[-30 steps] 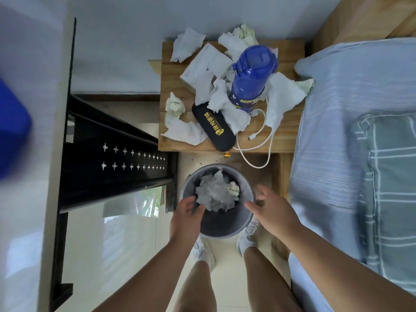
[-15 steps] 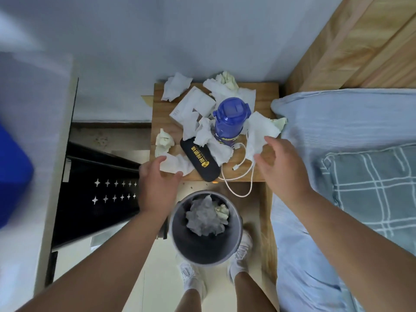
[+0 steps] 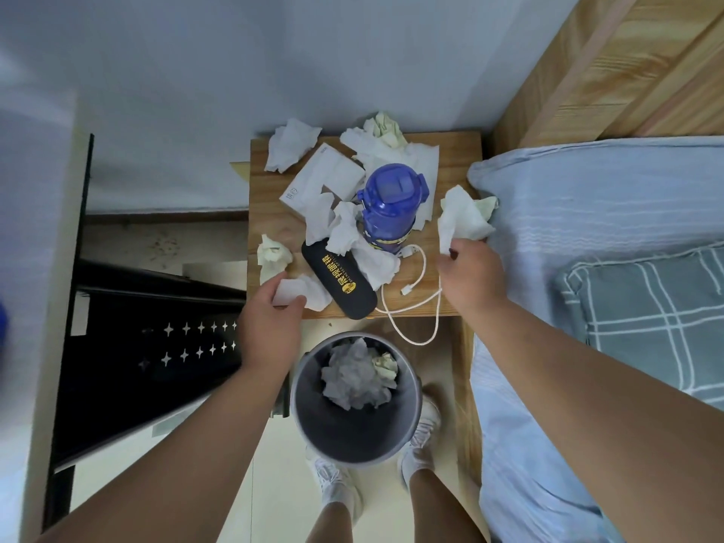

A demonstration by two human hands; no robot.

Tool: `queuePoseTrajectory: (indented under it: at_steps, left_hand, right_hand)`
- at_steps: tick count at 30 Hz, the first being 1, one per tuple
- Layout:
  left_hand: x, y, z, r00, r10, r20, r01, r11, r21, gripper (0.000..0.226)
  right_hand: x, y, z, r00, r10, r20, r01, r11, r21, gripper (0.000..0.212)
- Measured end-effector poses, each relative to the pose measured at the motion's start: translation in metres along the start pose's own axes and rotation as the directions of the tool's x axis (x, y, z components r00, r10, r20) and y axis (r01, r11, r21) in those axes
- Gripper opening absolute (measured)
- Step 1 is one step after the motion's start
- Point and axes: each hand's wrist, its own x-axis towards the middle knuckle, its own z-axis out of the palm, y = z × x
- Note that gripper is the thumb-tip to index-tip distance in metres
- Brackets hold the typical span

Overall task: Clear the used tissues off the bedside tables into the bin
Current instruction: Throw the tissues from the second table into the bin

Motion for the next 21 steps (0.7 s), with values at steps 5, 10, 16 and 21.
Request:
queuePoseTrajectory:
  at_steps: [5,10,16,21]
  left_hand:
    - [-0.007,0.0,-0.006,1.0,-0.008,-0.009,0.006,0.992,-0.129,0.03]
    - [-0.02,0.009,-0.013,1.0,-0.02,0.015,0.023,0.965,-0.261,0.021]
    - [-0.052,0.012,-0.036,0.992,-0.123,0.014,0.117,0.887,-0.447,0.019]
    - [-0.087,-0.019,-0.047,0.978,-0.18,0.106,0.209,0.806,-0.553,0.013]
  right_hand:
    - [-0.005,0.004,-0.01,0.998,-0.049,-0.024,0.049,0.999,-0.023,0.045]
    - [-0.02,-0.002,-0.036,0.99,-0.071,-0.124,0.083,0.993,0.089,0.047]
    - [-0.079,-0.001,-0.067,0.965,-0.115,-0.235,0.165,0.965,0.202,0.045]
    - [-0.148,0.019,-0.056,0.959,-0.206,-0.194,0.254,0.93,0.266,0.046]
